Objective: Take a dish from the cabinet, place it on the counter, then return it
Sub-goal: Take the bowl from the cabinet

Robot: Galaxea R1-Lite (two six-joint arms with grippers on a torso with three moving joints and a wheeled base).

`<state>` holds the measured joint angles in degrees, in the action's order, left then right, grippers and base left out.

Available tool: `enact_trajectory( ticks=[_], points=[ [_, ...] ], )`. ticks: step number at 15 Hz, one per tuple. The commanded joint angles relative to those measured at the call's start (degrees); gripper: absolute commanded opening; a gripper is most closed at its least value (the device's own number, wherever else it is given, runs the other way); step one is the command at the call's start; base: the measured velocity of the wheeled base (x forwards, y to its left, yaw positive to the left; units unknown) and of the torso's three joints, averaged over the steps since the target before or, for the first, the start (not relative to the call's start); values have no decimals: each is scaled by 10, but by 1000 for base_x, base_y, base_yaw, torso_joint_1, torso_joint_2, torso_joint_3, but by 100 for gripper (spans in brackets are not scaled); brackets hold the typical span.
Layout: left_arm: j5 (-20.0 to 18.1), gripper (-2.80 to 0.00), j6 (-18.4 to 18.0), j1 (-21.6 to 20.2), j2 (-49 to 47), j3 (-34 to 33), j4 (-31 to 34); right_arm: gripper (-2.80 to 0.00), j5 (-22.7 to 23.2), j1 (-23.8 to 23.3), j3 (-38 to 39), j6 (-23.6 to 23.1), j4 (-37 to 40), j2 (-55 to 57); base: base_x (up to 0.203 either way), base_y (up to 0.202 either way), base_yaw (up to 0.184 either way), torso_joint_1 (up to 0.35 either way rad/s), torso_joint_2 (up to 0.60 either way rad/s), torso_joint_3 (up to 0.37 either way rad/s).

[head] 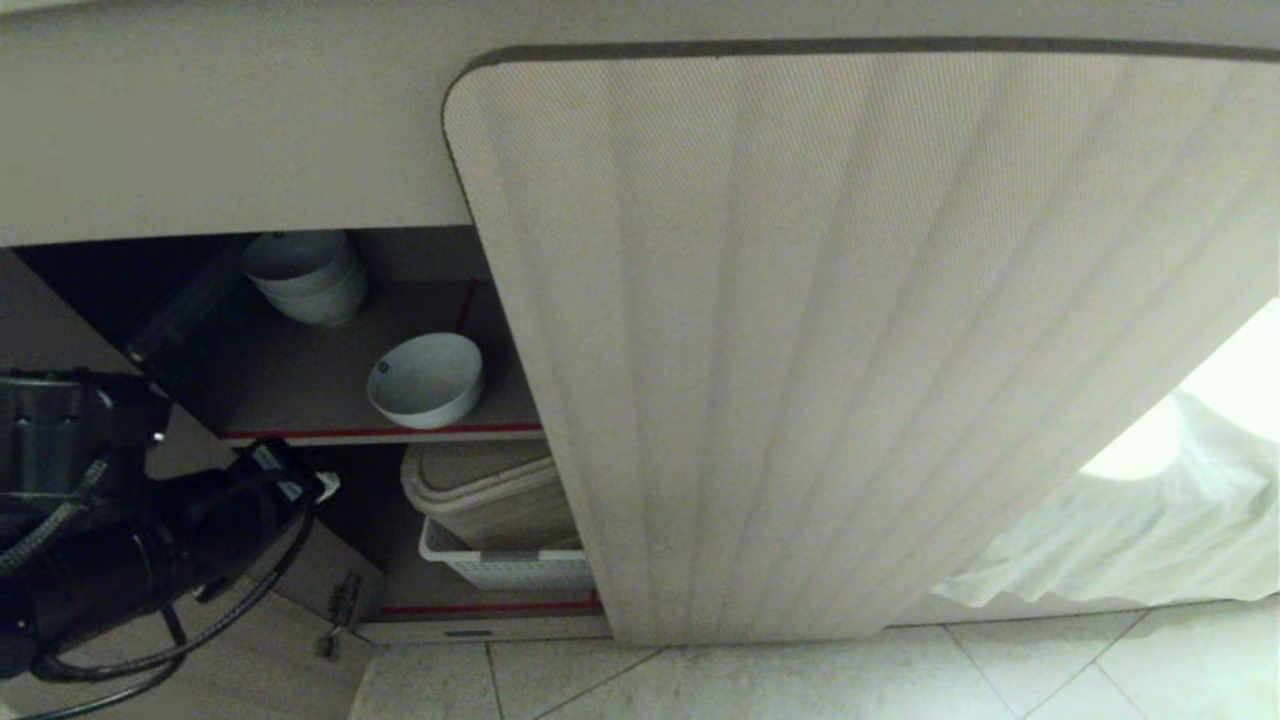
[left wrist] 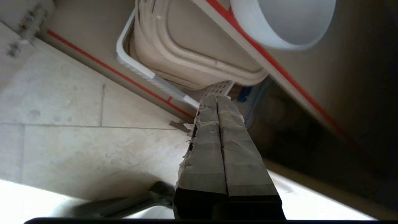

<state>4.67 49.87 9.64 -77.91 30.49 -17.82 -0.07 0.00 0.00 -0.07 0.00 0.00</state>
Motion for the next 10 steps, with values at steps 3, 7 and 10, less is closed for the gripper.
enact_trajectory(
  ticks=[3,7,10],
  points=[
    [8,-280,26,10,-27,13,-3,-280,0,1,0,0,0,1,0,0,0,0,0,0],
    [9,-280,37,13,-30,16,-2,-280,0,0,0,0,0,1,0,0,0,0,0,0],
    [11,-280,37,13,-29,17,-2,-280,0,1,0,0,0,1,0,0,0,0,0,0]
  ],
)
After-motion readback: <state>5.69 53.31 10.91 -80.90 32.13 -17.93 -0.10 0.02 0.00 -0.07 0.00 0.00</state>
